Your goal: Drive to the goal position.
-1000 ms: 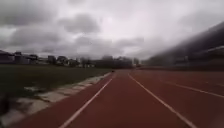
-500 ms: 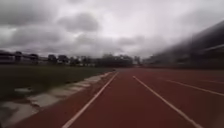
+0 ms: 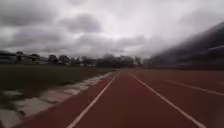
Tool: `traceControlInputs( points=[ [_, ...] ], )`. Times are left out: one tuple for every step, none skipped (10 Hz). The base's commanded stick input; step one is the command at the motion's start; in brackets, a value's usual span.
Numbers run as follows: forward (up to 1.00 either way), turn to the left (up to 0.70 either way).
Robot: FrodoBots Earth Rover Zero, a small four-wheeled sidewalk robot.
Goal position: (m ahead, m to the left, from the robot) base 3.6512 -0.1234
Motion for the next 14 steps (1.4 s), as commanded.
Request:
traceControlInputs(
  points=[
    [0.7,0.0],
    [0.7,0.0],
    [0.7,0.0],
    [0.7,0.0],
    [0.7,0.0],
    [0.7,0.0],
    [0.7,0.0],
    [0.7,0.0],
    [0.7,0.0],
    [0.7,0.0],
    [0.7,-0.35],
    [0.7,-0.35],
    [0.7,-0.35],
    [0.7,-0.35]
  ],
)
